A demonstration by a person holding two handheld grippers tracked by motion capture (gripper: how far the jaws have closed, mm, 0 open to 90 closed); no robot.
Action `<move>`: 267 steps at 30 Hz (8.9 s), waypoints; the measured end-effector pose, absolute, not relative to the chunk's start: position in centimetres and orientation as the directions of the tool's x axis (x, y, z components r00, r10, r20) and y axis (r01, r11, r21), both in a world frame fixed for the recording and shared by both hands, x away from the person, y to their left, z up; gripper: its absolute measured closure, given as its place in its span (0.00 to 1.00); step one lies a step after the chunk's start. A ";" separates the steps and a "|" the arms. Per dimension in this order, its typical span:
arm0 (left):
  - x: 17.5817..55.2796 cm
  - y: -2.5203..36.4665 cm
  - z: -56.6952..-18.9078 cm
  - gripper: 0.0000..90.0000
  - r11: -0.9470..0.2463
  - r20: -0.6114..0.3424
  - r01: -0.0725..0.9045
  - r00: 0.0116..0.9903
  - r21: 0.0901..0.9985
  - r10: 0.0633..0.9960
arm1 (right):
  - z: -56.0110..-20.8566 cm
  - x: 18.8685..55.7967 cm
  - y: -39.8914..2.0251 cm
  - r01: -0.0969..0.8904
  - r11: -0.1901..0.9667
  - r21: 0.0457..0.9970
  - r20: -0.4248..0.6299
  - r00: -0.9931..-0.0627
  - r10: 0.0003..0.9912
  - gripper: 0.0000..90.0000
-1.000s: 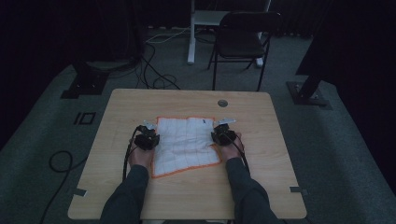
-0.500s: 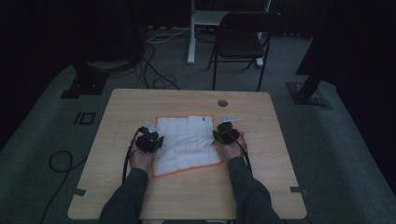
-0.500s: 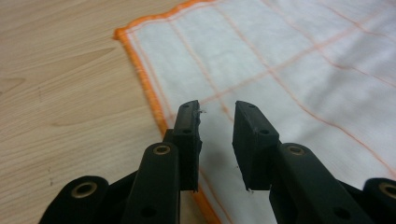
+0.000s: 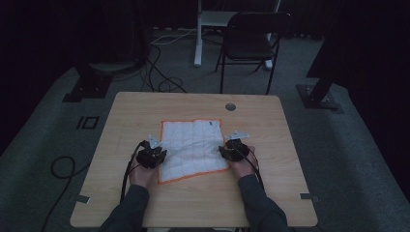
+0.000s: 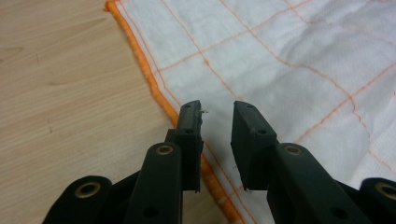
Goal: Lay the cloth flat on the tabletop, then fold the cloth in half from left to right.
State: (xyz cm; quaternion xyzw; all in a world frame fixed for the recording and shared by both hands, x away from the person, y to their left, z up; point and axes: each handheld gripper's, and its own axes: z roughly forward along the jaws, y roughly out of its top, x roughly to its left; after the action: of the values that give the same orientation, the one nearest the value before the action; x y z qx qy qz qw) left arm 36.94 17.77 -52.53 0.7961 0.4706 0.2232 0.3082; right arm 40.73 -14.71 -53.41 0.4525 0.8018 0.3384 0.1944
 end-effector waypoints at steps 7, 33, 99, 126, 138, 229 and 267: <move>36.5 17.4 -53.4 0.82 -0.383 0.070 0.618 0.468 0.687 0.881 | -53.7 40.3 -14.3 0.588 0.405 0.700 -0.075 -0.504 0.861 0.67; 35.4 17.9 -53.6 0.83 -0.390 0.074 0.605 0.479 0.694 0.875 | -53.2 37.5 -15.5 0.567 0.358 0.742 -0.043 -0.492 0.870 0.81; 32.2 18.0 -53.8 0.84 -0.380 0.031 0.589 0.515 0.713 0.857 | -54.1 35.5 -16.8 0.598 0.347 0.723 -0.019 -0.485 0.874 0.82; 32.0 18.4 -52.3 0.70 -0.319 -0.010 0.582 0.491 0.748 0.871 | -53.6 34.2 -17.1 0.585 0.314 0.748 0.007 -0.479 0.878 0.63; 33.8 18.1 -52.2 0.67 -0.275 -0.026 0.597 0.445 0.753 0.895 | -53.5 34.3 -17.3 0.580 0.296 0.759 0.016 -0.470 0.882 0.62; 36.5 8.9 -49.6 0.98 -0.341 -0.134 0.547 0.653 0.765 0.745 | -53.6 34.3 -17.5 0.580 0.300 0.757 0.018 -0.478 0.878 0.61; 36.3 9.8 -50.1 0.82 -0.359 -0.072 0.526 0.632 0.771 0.771 | -52.2 35.6 -12.9 0.546 0.333 0.769 0.030 -0.552 0.834 0.77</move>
State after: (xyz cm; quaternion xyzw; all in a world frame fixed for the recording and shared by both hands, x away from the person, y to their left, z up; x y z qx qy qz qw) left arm 36.28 9.85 -50.10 0.8099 0.4004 0.1532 0.4004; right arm 35.60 -12.94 -52.17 0.4341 0.7942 0.3808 0.1891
